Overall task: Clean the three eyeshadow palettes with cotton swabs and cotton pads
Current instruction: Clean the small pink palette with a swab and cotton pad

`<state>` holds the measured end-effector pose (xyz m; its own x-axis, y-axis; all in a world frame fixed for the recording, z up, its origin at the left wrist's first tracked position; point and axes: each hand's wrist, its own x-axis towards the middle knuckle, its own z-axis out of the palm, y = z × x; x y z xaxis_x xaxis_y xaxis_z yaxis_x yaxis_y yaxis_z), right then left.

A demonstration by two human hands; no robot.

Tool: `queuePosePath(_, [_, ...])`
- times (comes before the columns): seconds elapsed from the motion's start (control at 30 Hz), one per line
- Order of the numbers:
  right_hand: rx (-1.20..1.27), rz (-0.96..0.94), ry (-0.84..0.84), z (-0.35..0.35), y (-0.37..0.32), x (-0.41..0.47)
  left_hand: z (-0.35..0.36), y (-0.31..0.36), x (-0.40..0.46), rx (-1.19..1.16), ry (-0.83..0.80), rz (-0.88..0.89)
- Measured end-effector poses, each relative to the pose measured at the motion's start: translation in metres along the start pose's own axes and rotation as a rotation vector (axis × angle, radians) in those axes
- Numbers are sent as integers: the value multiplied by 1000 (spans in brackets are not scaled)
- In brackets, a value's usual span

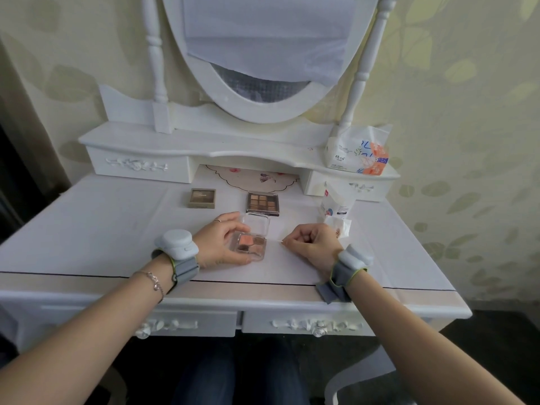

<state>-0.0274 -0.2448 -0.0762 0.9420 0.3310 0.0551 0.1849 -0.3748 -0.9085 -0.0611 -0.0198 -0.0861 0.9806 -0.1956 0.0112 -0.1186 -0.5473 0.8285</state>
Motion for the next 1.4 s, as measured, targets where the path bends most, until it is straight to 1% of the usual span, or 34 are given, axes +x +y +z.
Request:
queuePosePath(0.2, [-18,8,-29,-2,-3,-1,1,-1,0,13,8,-1])
queuePosePath(0.37, [33,47,-87,-5,-1,-1,1,-2,1,22,10,-5])
queuePosePath(0.47, [68,41,-53,-3,0,0,1,-1,1,17,5,3])
queuePosePath(0.63, [-6,4,-28,-2,1,-2,0,1,1,29,5,4])
queuePosePath(0.77, [-34,16,-70,-3,-4,-3,0,0,1,36,18,-5])
queuePosePath(0.93, [-34,39,-206,-9,-6,-4,1,-2,1,30,11,-4])
queuePosePath(0.97, [-9,42,-194,-9,-5,-4,1,-2,1,26,12,1])
queuePosePath(1.07, [77,37,-88,-5,-2,-4,1,-2,1,10,6,5])
queuePosePath(1.13, [42,9,-44,-3,0,-4,1,-1,1,7,-5,4])
queuePosePath(1.27, [-41,-12,-48,-3,-3,-5,0,-1,1,10,-7,3])
queuePosePath(1.4, [-43,12,-89,-4,-5,-5,1,-2,1,16,4,-8])
